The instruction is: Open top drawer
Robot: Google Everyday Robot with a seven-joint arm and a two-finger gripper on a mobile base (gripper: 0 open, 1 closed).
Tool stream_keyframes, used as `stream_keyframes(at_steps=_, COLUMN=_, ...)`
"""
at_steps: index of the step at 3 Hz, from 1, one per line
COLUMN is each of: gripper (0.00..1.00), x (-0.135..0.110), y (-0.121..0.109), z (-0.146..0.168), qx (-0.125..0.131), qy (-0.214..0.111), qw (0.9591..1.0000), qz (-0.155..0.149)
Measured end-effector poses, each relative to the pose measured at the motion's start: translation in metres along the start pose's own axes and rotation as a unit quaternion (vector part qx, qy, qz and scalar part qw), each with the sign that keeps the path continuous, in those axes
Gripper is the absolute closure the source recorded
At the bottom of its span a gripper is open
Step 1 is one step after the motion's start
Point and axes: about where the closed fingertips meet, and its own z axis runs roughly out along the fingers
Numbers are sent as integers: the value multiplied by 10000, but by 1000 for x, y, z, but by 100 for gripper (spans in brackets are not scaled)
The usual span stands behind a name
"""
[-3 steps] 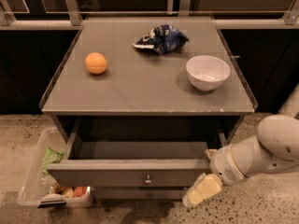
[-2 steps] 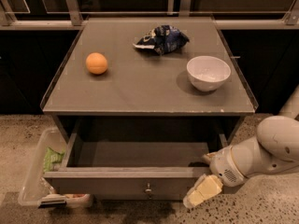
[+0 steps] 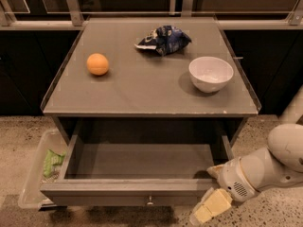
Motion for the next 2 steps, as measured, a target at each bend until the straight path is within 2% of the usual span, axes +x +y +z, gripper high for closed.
stream_keyframes(at_steps=1, gripper=0, x=4, y=12, z=-17, qx=247, qy=107, qw=9996, qz=-129)
stream_keyframes(at_steps=2, gripper=0, x=-32, y=12, z=-56, qx=963, qy=24, qw=9922, qz=-789)
